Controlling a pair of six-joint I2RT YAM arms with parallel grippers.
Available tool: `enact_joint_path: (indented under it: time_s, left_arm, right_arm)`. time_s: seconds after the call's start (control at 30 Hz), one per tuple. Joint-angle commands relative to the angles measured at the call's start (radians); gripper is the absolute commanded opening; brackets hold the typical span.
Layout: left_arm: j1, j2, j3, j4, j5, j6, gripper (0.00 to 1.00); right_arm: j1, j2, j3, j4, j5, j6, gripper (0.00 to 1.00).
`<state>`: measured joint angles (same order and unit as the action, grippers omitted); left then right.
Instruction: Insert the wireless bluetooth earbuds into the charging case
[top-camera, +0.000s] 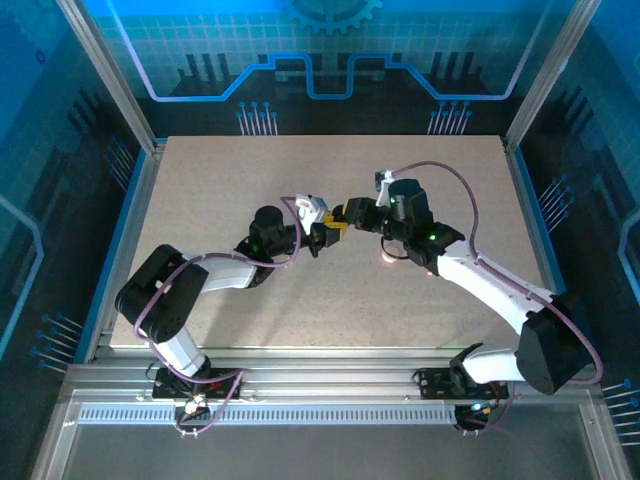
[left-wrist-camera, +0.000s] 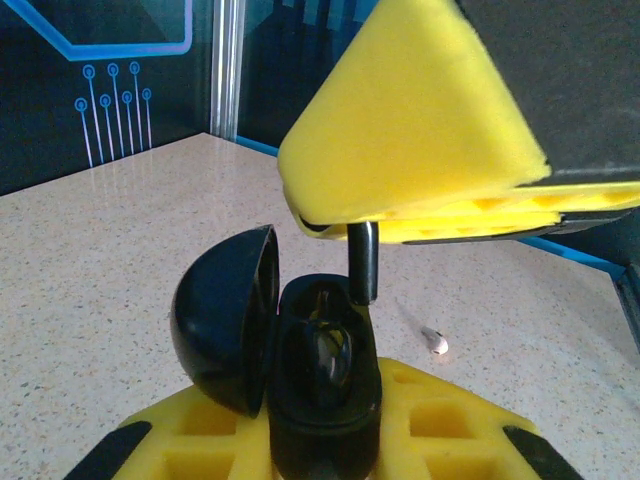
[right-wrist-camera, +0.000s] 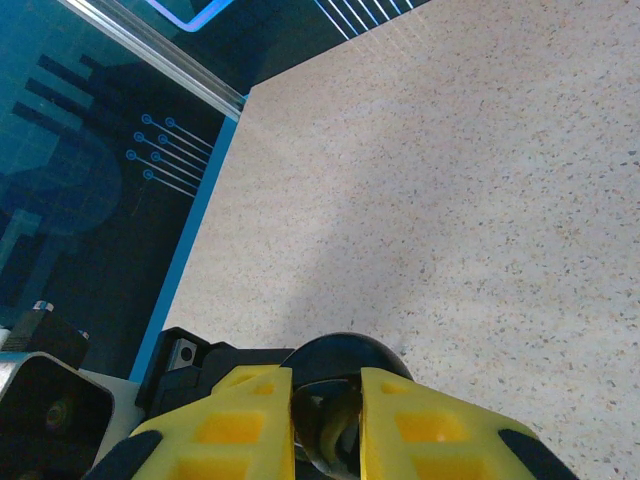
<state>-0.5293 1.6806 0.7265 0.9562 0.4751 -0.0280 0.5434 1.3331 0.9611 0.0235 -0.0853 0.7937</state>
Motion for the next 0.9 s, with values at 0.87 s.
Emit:
enact_joint_path:
  time_s: [0.87]
  left_arm:
    - [-0.014, -0.035, 0.002, 0.087, -0.049, -0.009, 0.19]
  right_arm:
    - [0.020, 0.015, -0.018, -0.007, 0.002, 0.015, 0.20]
